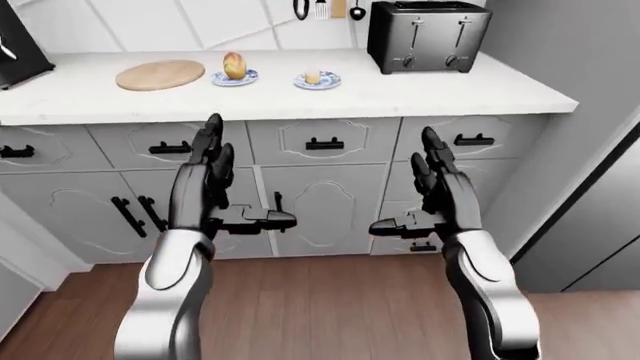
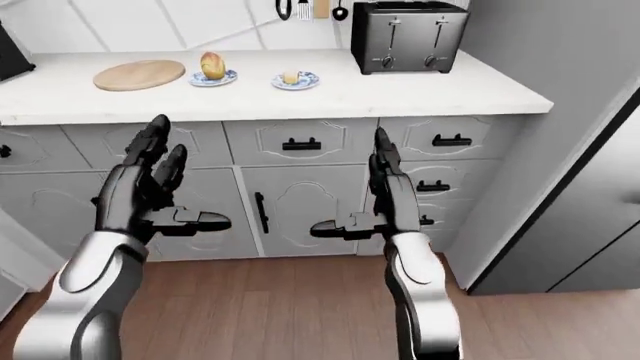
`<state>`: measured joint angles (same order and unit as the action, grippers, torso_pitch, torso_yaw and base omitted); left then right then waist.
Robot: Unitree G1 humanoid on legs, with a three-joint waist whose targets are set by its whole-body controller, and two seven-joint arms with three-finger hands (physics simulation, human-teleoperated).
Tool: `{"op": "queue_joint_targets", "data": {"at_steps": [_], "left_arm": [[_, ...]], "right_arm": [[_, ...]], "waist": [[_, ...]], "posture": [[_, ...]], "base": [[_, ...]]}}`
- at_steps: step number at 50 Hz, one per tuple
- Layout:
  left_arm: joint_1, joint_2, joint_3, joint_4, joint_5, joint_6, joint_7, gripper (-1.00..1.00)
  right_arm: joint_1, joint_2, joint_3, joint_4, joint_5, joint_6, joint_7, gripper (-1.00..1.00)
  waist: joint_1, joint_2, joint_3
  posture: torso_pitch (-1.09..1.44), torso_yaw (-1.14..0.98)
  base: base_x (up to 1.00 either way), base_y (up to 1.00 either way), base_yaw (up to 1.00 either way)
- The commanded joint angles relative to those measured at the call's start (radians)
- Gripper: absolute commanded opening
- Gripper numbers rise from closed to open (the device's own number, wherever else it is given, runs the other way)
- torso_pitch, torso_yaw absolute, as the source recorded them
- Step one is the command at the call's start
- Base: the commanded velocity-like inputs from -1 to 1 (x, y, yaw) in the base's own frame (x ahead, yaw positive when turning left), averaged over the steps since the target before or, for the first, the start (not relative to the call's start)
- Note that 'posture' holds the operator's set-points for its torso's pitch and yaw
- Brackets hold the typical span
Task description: Place all breads on the cutting board.
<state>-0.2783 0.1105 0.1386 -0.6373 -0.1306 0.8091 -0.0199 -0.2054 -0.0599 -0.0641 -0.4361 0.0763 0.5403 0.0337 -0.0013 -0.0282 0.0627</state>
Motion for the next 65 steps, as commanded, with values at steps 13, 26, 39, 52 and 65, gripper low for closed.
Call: {"op": "queue_joint_targets", "data": {"at_steps": [13,26,39,52,65], "left_arm": [[-0.025,0.020,0.015,-0.072,-0.030,0.019,0.003,1.00],[-0.073,0.033,0.017,-0.134,-0.045,0.105,0.017,1.00],[-0.137,0.043,0.010,-0.173,-0.044,0.189,0.026,1.00],[-0.180,0.049,0.021,-0.210,-0.058,0.257,0.032,1.00],[-0.172,0.051,0.015,-0.195,-0.063,0.235,0.035,1.00]], "right_arm": [[-0.063,0.003,-0.009,-0.118,0.073,0.079,-0.016,1.00],[-0.072,-0.012,-0.050,-0.175,0.131,0.070,-0.063,1.00],[-0.077,-0.043,-0.091,-0.207,0.197,0.073,-0.104,1.00],[-0.086,-0.075,-0.133,-0.270,0.269,0.105,-0.132,1.00],[-0.087,-0.095,-0.147,-0.296,0.297,0.122,-0.155,1.00]], "waist": [[0.006,-0.012,-0.042],[0.015,0.080,-0.039],[-0.009,0.071,-0.031],[0.002,0.067,-0.022],[0.024,0.029,-0.062]], "posture": [[0.00,0.00],[0.00,0.00],[0.00,0.00],[0.00,0.00],[0.00,0.00]], "base": [[0.59,0.35,0.00],[0.30,0.27,0.32],[0.31,0.00,0.00],[0.04,-0.10,0.00],[0.00,-0.23,0.00]]}}
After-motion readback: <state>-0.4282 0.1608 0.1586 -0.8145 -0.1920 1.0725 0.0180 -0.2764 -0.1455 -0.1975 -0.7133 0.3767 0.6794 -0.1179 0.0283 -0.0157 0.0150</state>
